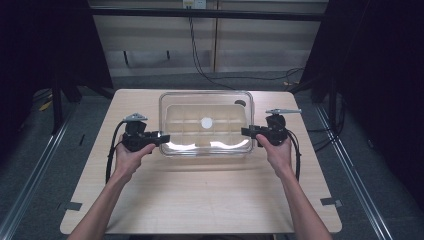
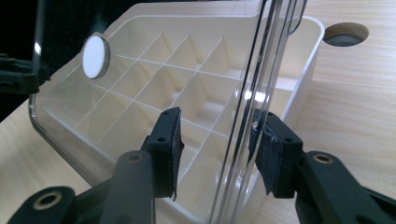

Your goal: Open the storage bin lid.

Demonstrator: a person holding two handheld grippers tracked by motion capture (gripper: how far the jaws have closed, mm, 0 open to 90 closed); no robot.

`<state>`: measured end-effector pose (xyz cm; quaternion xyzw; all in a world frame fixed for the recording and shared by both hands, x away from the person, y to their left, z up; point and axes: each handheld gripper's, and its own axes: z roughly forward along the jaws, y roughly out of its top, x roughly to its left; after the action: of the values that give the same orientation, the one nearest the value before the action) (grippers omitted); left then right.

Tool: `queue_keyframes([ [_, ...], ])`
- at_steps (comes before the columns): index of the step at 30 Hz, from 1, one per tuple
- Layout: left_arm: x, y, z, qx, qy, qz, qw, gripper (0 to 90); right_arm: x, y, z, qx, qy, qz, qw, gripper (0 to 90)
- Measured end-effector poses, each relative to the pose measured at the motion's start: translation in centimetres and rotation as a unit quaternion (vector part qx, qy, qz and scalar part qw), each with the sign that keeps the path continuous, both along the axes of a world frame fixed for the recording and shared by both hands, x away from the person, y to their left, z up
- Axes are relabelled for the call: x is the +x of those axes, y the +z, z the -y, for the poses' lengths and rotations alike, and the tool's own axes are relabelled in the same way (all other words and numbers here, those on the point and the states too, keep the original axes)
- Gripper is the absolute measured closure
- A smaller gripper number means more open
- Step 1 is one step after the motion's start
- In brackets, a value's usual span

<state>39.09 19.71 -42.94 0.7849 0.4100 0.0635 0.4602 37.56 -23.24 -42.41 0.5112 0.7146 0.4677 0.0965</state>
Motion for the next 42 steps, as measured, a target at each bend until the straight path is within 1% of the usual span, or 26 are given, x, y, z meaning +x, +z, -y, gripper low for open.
queue_keyframes([
  [3, -0.1, 0.1, -0.1, -0.001, 0.003, 0.005, 1.0, 58.9, 0.0, -0.1, -0.2, -0.002, -0.002, -0.001, 1.0, 55.4],
  [4, -0.1, 0.1, -0.2, -0.005, 0.005, 0.006, 1.0, 59.1, 0.1, -0.1, -0.2, 0.001, -0.002, -0.002, 1.0, 55.6],
  [6, -0.2, 0.1, -0.3, -0.006, 0.002, 0.008, 0.9999, 59.7, 0.1, -0.1, -0.1, 0.005, -0.001, -0.001, 1.0, 56.4],
  [9, -0.3, 0.1, -0.4, -0.006, 0.004, 0.009, 0.9999, 61.0, -0.1, 0.0, 0.0, 0.012, -0.001, -0.002, 0.9999, 59.0],
  [11, -0.3, 0.1, -0.4, -0.004, 0.002, 0.011, 0.9999, 63.0, -0.2, 0.2, 0.1, 0.012, -0.001, 0.001, 0.9999, 60.9],
  [14, -0.4, 0.2, -0.4, -0.008, 0.004, 0.011, 0.9999, 65.5, -0.4, 0.5, 0.3, 0.019, -0.001, 0.002, 0.9998, 63.7],
  [15, -0.4, 0.3, -0.4, -0.005, 0.003, 0.012, 0.9999, 65.5, -0.5, 0.6, 0.4, 0.021, -0.002, 0.003, 0.9998, 64.0],
  [18, -0.4, 0.3, -0.5, -0.005, 0.004, 0.011, 0.9999, 65.2, -0.7, 0.9, 0.3, 0.018, -0.003, 0.004, 0.9998, 64.4],
  [24, -0.6, 0.3, -0.8, -0.014, 0.003, 0.01, 0.9998, 65.2, -1.1, 1.3, 0.2, 0.023, -0.003, 0.008, 0.9997, 65.2],
  [28, -0.8, 0.6, -0.9, -0.013, -0.002, 0.012, 0.9998, 65.3, -1.3, 1.3, 0.2, 0.026, -0.002, 0.01, 0.9996, 65.1],
  [30, -0.9, 0.7, -1.0, -0.013, -0.004, 0.014, 0.9998, 65.5, -1.4, 1.3, 0.2, 0.028, -0.003, 0.007, 0.9996, 65.1],
  [35, -1.3, 0.8, -1.0, -0.018, -0.009, 0.012, 0.9997, 65.9, -1.7, 1.4, 0.3, 0.029, -0.001, 0.006, 0.9996, 65.1],
  [38, -1.4, 0.9, -1.0, -0.014, -0.012, 0.014, 0.9997, 65.8, -2.1, 1.5, 0.3, 0.03, -0.001, 0.005, 0.9995, 65.2],
  [40, -1.6, 1.1, -1.1, -0.019, -0.013, 0.014, 0.9997, 65.9, -2.3, 1.5, 0.3, 0.03, 0.0, 0.006, 0.9995, 65.2],
  [41, -1.6, 1.2, -1.2, -0.018, -0.015, 0.016, 0.9996, 66.0, -2.4, 1.6, 0.3, 0.032, 0.0, 0.006, 0.9995, 65.3],
  [42, -1.8, 1.4, -1.2, -0.021, -0.015, 0.016, 0.9995, 66.1, -2.5, 1.6, 0.3, 0.035, 0.0, 0.006, 0.9994, 65.4],
])
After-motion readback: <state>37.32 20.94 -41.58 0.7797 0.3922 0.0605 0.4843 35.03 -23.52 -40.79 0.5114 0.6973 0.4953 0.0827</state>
